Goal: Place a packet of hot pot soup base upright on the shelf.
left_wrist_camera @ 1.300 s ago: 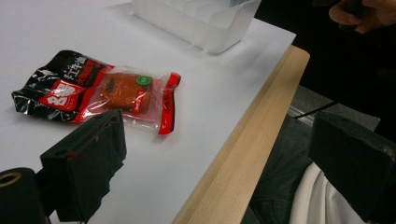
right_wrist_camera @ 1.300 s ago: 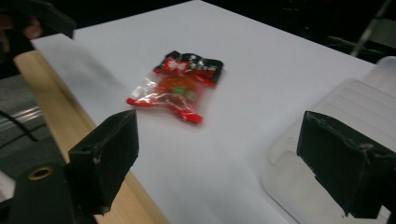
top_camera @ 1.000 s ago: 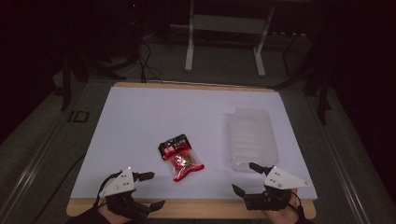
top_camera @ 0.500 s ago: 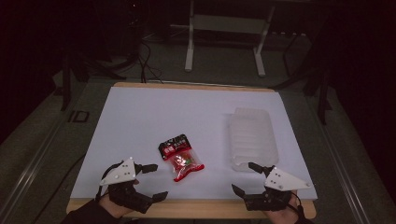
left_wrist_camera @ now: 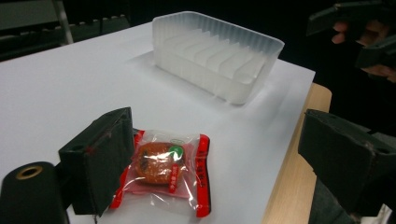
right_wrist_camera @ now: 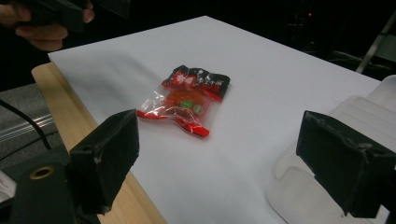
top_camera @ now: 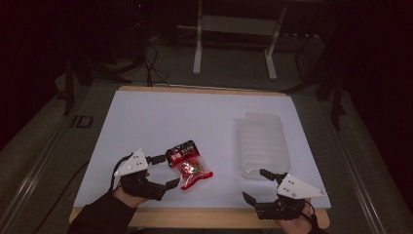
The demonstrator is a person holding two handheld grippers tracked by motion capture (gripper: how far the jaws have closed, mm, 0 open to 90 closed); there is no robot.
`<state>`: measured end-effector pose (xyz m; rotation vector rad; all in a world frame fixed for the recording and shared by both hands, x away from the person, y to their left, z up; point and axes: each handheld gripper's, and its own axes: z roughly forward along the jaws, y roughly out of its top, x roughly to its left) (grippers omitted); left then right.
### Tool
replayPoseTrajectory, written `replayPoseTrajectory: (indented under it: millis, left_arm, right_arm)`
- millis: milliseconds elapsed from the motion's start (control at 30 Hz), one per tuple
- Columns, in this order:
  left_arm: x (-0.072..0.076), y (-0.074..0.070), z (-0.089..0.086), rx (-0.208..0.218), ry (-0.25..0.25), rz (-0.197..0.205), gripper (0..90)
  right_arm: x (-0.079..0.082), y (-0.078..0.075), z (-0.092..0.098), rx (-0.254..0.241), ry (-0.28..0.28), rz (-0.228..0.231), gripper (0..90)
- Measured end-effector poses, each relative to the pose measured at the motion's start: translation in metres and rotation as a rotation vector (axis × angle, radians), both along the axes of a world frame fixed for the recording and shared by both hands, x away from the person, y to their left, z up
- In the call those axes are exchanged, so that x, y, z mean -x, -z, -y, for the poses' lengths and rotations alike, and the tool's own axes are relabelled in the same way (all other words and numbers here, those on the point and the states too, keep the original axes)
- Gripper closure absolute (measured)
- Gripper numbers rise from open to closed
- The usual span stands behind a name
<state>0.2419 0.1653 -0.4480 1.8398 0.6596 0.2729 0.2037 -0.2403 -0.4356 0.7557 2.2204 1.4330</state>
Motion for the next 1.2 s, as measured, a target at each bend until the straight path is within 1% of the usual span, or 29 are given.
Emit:
replayPoseTrajectory:
  millis: [33, 100, 133, 200, 433, 500, 533, 600, 633, 667, 700, 733, 767, 833, 867, 900, 933, 1000, 1033, 1100, 1200]
  left_arm:
    - [-0.003, 0.001, 0.000, -0.004, -0.016, 0.004, 10.9]
    - [-0.007, 0.002, 0.000, -0.012, -0.023, 0.000, 10.9]
    - [-0.009, 0.003, 0.000, -0.018, -0.034, 0.006, 10.9]
    - [-0.014, 0.005, -0.001, -0.021, -0.042, -0.002, 12.5]
    - [-0.028, 0.010, -0.009, -0.007, -0.104, -0.012, 14.1]
    - [-0.033, 0.012, -0.012, -0.015, -0.123, -0.018, 14.1]
    - [-0.033, 0.012, -0.012, -0.015, -0.123, -0.018, 14.1]
    - [-0.038, 0.015, -0.015, -0.023, -0.153, -0.019, 14.6]
    - [-0.038, 0.015, -0.015, -0.023, -0.153, -0.019, 14.6]
    - [-0.043, 0.017, -0.017, -0.025, -0.166, -0.029, 14.6]
    - [-0.043, 0.017, -0.017, -0.025, -0.166, -0.029, 14.6]
    - [-0.049, 0.020, -0.018, -0.032, -0.182, -0.046, 14.6]
    - [-0.051, 0.023, -0.018, -0.036, -0.192, -0.054, 14.6]
    - [-0.056, 0.026, -0.018, -0.054, -0.206, -0.067, 14.6]
    - [-0.058, 0.029, -0.017, -0.071, -0.230, -0.072, 14.5]
    - [-0.058, 0.029, -0.017, -0.071, -0.230, -0.072, 14.5]
    - [-0.064, 0.034, -0.016, -0.102, -0.253, -0.092, 14.5]
    - [-0.069, 0.038, -0.017, -0.098, -0.270, -0.109, 14.5]
    - [-0.071, 0.040, -0.017, -0.100, -0.269, -0.125, 14.5]
    - [-0.075, 0.043, -0.016, -0.100, -0.277, -0.140, 14.6]
    - [-0.082, 0.049, -0.014, -0.107, -0.281, -0.175, 15.4]
  right_arm:
    - [0.000, 0.000, 0.000, -0.001, -0.001, -0.001, 13.2]
    - [0.000, 0.000, 0.000, 0.003, 0.000, -0.002, 13.2]
    - [-0.001, 0.000, 0.000, 0.002, -0.003, -0.007, 13.2]
    - [-0.001, 0.000, 0.000, 0.002, -0.004, -0.006, 13.2]
    - [-0.001, 0.000, 0.000, 0.000, -0.006, -0.008, 13.2]
    - [-0.001, 0.000, 0.000, 0.001, -0.005, -0.009, 13.2]
    - [0.000, 0.000, -0.001, 0.001, -0.003, -0.011, 13.2]
    - [0.000, 0.000, -0.001, 0.003, -0.005, -0.008, 13.2]
    - [0.000, 0.000, -0.001, 0.002, -0.005, -0.008, 13.2]
    - [0.000, 0.000, -0.001, 0.000, -0.004, -0.011, 13.2]
    - [0.000, 0.000, -0.001, 0.000, -0.004, -0.011, 13.2]
    - [-0.001, 0.001, -0.001, -0.001, -0.005, -0.012, 13.2]
    - [-0.001, 0.001, -0.001, 0.001, -0.006, -0.014, 13.2]
    - [-0.001, 0.001, -0.001, 0.003, -0.004, -0.012, 13.2]
    - [-0.001, 0.001, -0.001, 0.002, -0.005, -0.014, 13.2]
    - [-0.001, 0.001, -0.001, 0.002, -0.005, -0.014, 13.2]
    - [-0.001, 0.001, -0.001, 0.001, -0.006, -0.014, 13.2]
    - [-0.001, 0.002, -0.001, 0.005, -0.007, -0.017, 13.2]
    - [-0.001, 0.002, -0.001, 0.007, -0.009, -0.015, 13.3]
    - [-0.001, 0.002, -0.002, 0.008, -0.010, -0.020, 13.3]
    - [-0.002, 0.003, -0.002, 0.010, -0.012, -0.025, 13.3]
